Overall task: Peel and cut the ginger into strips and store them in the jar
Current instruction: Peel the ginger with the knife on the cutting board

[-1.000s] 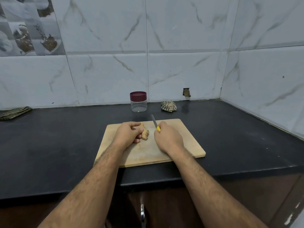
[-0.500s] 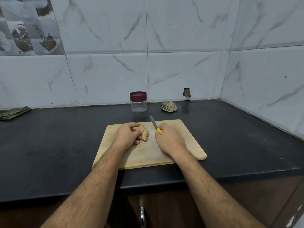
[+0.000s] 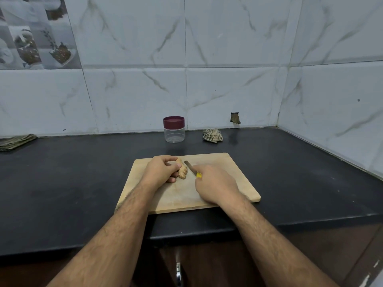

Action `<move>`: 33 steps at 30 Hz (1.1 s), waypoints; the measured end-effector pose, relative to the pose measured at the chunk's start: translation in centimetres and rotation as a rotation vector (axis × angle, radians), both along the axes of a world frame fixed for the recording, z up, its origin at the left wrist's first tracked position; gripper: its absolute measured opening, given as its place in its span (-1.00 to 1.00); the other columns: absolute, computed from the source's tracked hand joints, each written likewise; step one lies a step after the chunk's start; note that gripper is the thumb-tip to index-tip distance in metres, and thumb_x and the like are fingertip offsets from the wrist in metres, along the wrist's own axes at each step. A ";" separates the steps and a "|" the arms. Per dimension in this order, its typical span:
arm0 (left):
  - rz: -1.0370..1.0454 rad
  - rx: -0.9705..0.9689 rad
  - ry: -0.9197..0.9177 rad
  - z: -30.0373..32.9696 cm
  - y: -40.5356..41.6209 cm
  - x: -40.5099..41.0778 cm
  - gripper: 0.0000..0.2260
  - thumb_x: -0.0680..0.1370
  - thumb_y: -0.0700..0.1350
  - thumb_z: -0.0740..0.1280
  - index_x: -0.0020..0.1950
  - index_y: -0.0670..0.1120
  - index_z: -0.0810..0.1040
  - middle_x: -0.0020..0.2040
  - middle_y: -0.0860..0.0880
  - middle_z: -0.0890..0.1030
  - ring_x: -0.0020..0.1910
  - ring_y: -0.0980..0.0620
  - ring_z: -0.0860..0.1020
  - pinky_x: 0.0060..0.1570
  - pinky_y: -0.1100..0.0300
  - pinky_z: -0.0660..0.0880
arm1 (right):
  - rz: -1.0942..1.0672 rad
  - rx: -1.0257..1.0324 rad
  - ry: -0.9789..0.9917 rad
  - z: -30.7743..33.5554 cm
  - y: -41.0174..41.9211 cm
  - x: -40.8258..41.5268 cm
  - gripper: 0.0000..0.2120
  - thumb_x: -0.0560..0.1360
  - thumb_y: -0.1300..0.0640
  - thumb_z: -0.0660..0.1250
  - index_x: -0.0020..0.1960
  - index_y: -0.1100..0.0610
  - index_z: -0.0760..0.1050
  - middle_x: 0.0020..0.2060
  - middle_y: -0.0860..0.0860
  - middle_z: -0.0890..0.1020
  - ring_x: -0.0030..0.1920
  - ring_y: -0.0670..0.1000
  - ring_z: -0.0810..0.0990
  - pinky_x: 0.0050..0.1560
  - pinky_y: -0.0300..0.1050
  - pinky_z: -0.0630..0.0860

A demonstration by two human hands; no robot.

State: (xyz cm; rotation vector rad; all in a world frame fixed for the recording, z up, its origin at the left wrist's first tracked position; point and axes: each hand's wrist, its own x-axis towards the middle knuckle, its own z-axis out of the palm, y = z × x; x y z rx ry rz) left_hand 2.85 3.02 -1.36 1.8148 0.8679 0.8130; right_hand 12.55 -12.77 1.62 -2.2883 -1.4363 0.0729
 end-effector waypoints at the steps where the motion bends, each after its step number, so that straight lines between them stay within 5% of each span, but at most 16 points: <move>1: 0.000 -0.001 0.000 0.0 0.0 0.0 -0.72 0.55 -0.14 0.42 0.26 -0.06 0.60 -0.31 -0.04 0.65 -0.37 0.05 0.58 -0.17 0.15 0.63 | 0.002 -0.003 -0.002 0.0 0.0 -0.1 -0.53 0.50 0.20 0.12 0.31 -0.16 0.48 0.08 -0.06 0.62 0.06 0.05 0.55 -0.15 -0.09 0.42; 23: -0.014 -0.029 -0.014 -0.2 0.4 0.1 -0.75 0.56 -0.18 0.41 0.23 -0.07 0.60 -0.26 -0.08 0.66 -0.29 0.04 0.61 -0.18 0.16 0.64 | 0.006 -0.067 -0.020 0.5 0.1 -0.5 -0.50 0.53 0.17 0.13 0.42 -0.14 0.41 0.19 -0.04 0.59 0.17 0.05 0.53 -0.07 -0.09 0.43; 33: -0.015 -0.015 -0.008 -0.2 0.5 0.1 -0.74 0.56 -0.18 0.41 0.24 -0.07 0.59 -0.27 -0.08 0.66 -0.31 0.04 0.61 -0.20 0.17 0.64 | 0.012 -0.081 -0.024 1.3 1.2 -1.0 -0.59 0.54 0.18 0.15 0.33 -0.08 0.50 0.14 -0.03 0.61 0.08 0.04 0.53 -0.07 -0.11 0.45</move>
